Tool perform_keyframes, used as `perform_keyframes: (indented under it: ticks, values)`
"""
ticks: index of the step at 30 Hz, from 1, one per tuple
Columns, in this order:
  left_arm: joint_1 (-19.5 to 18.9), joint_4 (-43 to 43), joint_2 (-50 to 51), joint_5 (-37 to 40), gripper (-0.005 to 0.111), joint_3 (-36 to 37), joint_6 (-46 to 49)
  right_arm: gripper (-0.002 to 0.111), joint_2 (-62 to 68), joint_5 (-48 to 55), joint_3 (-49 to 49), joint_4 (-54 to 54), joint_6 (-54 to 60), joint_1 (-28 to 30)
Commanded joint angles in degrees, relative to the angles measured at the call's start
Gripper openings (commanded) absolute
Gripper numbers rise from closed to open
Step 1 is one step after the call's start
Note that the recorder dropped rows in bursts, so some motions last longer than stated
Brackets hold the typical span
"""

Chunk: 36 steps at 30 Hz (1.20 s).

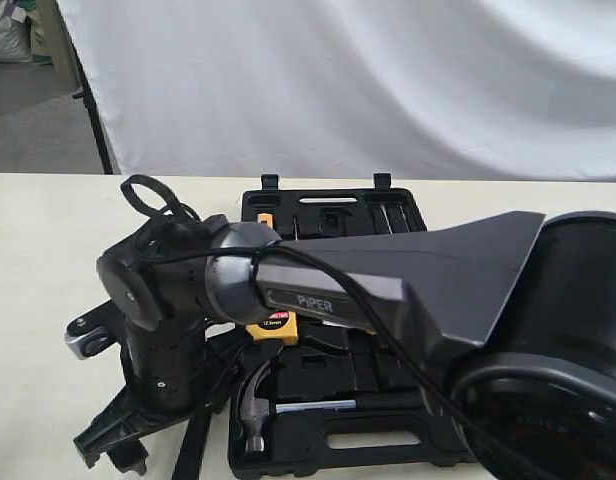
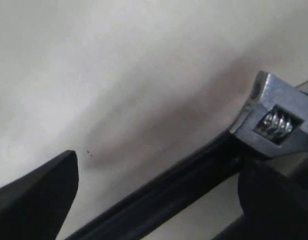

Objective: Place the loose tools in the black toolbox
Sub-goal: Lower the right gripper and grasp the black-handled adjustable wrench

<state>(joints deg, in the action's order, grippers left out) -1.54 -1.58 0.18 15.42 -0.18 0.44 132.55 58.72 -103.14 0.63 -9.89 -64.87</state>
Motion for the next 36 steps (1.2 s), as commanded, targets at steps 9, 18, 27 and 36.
perform_keyframes:
  ticks: [9,18,27,36]
  values:
    - [-0.2,-0.1,-0.2,0.1,0.001,0.2,-0.4,0.082,2.4,-0.5,0.4,5.3,-2.0,0.7]
    - [-0.2,-0.1,-0.2,0.1,0.001,0.2,-0.4,0.082,4.5,-0.8,0.0,8.4,14.1,-1.0]
    - [-0.2,-0.1,-0.2,0.1,0.001,0.2,-0.4,0.082,-0.1,5.0,-6.0,1.2,5.7,-0.6]
    - [-0.2,-0.1,-0.2,0.1,0.001,0.2,-0.4,0.082,3.1,4.6,-6.0,-2.8,-1.6,-0.6]
